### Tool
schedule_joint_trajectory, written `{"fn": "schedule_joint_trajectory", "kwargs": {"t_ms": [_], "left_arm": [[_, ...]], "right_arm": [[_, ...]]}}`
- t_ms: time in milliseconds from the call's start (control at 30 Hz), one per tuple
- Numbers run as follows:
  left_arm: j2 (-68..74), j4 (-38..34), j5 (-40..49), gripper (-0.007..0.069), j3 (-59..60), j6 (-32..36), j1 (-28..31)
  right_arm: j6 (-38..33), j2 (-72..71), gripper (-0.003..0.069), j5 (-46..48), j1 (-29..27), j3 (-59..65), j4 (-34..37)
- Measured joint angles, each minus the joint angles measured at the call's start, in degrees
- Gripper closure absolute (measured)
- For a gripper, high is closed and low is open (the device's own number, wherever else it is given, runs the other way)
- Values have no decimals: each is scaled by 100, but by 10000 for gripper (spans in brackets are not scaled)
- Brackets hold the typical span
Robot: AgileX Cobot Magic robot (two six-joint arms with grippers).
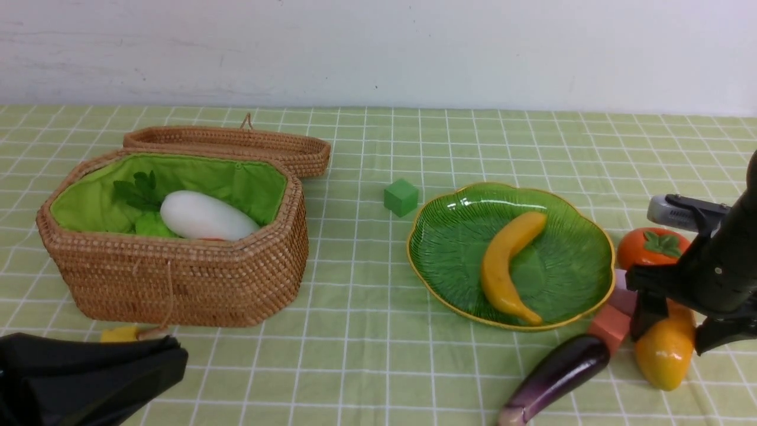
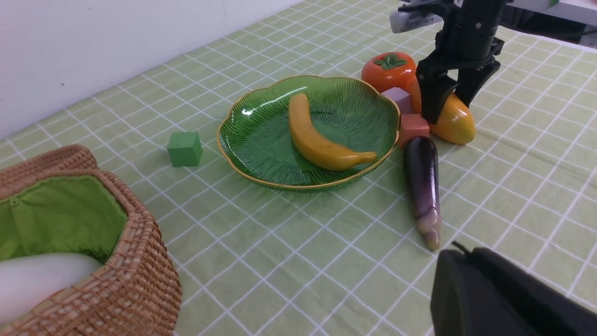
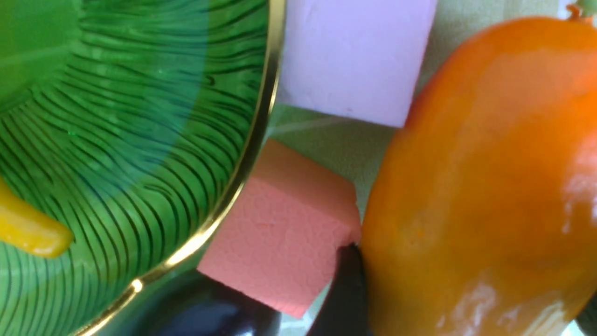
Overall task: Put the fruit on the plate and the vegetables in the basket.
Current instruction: Use the right arm to grab a mango and put it into the right plate
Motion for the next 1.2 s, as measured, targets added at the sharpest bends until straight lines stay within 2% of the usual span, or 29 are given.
{"fn": "schedule_joint_trajectory", "kwargs": {"t_ms": [400, 500, 667, 733, 967, 1200], "left_arm": [[0, 0, 0, 637, 0, 0, 0], [0, 17, 0, 636, 0, 0, 0], [0, 265, -119, 636, 0, 0, 0], [0, 332, -274, 636, 0, 0, 0], [0, 372, -923, 632, 0, -5, 0], [0, 260, -1196, 627, 0, -21, 0]], "right_arm": [[-13, -582, 102, 481, 5, 37, -488], [-119, -858, 106, 537, 29, 37, -172], [-1155, -1018, 114, -26, 544, -290, 1103], [-1375, -824, 114, -397, 796, -540, 1379], [-1478, 328, 117, -846, 922, -1319, 1403], [-1494, 616, 117, -1011, 922, -1532, 1204]]}}
